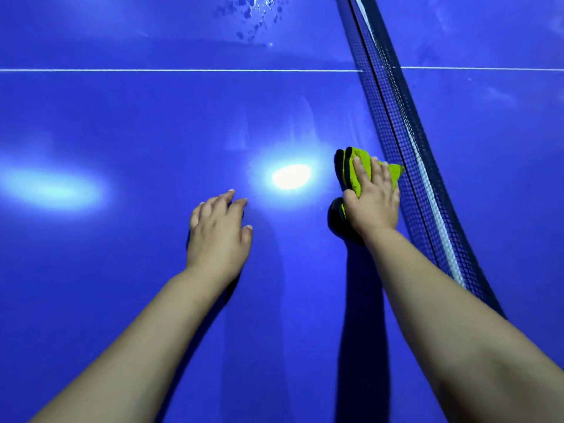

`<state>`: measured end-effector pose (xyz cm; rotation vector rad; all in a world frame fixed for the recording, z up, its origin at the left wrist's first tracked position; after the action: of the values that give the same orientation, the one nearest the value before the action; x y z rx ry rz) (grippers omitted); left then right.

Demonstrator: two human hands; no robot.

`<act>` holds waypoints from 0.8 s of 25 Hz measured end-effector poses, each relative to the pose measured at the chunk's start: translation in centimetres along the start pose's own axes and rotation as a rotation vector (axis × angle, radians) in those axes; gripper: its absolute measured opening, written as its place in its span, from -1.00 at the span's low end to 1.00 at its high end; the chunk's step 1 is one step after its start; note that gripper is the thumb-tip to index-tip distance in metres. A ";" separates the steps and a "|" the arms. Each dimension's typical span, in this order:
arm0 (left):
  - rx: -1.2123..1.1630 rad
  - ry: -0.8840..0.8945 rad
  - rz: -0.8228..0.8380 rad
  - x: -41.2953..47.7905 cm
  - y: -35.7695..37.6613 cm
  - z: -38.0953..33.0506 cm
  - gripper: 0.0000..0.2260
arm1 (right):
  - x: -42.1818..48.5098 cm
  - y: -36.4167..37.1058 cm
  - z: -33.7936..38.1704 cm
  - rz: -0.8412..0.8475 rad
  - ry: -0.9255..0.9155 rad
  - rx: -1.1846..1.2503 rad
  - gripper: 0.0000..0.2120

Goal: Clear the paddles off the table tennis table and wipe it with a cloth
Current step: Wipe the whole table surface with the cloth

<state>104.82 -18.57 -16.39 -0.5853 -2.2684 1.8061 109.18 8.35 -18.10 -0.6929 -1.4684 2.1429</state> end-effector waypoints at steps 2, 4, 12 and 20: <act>-0.020 0.003 -0.005 -1.2 0.0 0.4 -0.60 | -1.6 -0.3 -1.2 -0.018 0.055 -0.009 -0.33; -0.037 -0.010 -0.008 -2.8 -0.4 1.6 -0.60 | -3.5 -0.1 -1.1 -0.023 0.112 -0.037 -0.33; -0.040 -0.250 -0.041 -12.6 -2.7 14.2 -0.60 | -12.6 5.8 12.5 0.058 -0.088 -0.149 -0.28; 0.008 -0.492 -0.090 -25.7 -4.5 26.3 -0.60 | -25.0 14.5 30.8 0.212 -0.592 -0.199 -0.28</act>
<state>117.27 -53.43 -15.88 -0.0277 -2.5264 2.0914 107.96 -33.86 -18.44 -0.2890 -2.0041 2.5248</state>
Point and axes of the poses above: each hand's wrist, its own x-axis towards the middle knuckle, its own y-axis out of the palm, z = x × y, the point moved 3 cm from there along x, towards the middle knuckle, and after that the axes turned 9 degrees about x, right-handed, at the moved point
